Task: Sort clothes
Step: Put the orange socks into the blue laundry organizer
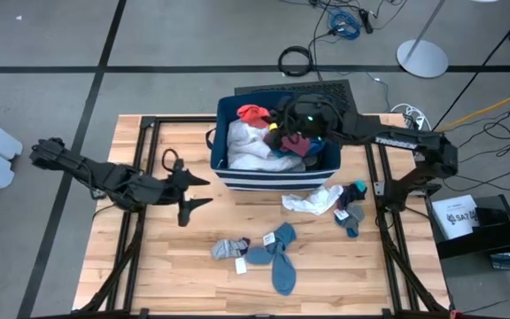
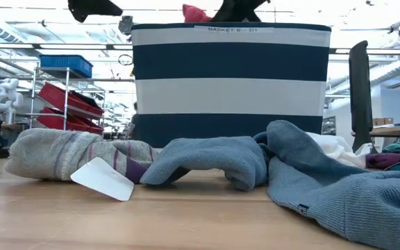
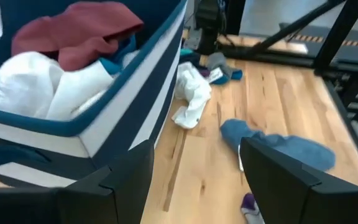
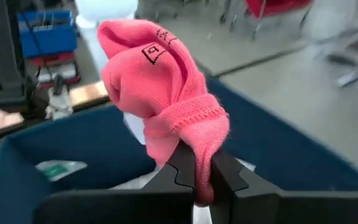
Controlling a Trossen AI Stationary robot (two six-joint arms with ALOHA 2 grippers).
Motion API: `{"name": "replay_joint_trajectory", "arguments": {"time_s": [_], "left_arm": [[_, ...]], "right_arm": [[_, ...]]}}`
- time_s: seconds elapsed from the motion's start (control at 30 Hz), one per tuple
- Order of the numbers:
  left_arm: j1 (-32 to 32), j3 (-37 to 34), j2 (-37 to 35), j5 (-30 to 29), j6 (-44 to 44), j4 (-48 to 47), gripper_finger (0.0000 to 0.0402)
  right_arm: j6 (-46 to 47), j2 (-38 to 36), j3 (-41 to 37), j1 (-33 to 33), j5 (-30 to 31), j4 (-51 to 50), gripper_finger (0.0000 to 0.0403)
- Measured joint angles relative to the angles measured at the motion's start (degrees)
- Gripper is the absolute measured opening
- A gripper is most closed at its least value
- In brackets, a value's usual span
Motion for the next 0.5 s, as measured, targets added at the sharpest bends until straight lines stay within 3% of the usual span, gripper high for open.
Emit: {"name": "replay_joint_trajectory", "arguments": {"time_s": [0.13,0.33,0.5], "left_arm": [[0.0,0.0,2.5,0.0,0.3,0.0,0.0248],[0.0,0.0,5.2,0.0,2.7,-0.1,0.0248],[0.0,0.0,5.5,0.0,3.0,0.0,0.0248]], "right_arm": [[3.1,5.4,8.7,-2.3,-5.3,-9.9,0.0004],[6.5,17.9,31.2,-4.8,-10.5,-33.1,0.0008],[6.2,27.3,48.4,-5.0,-14.1,-43.1,0.0037]]}}
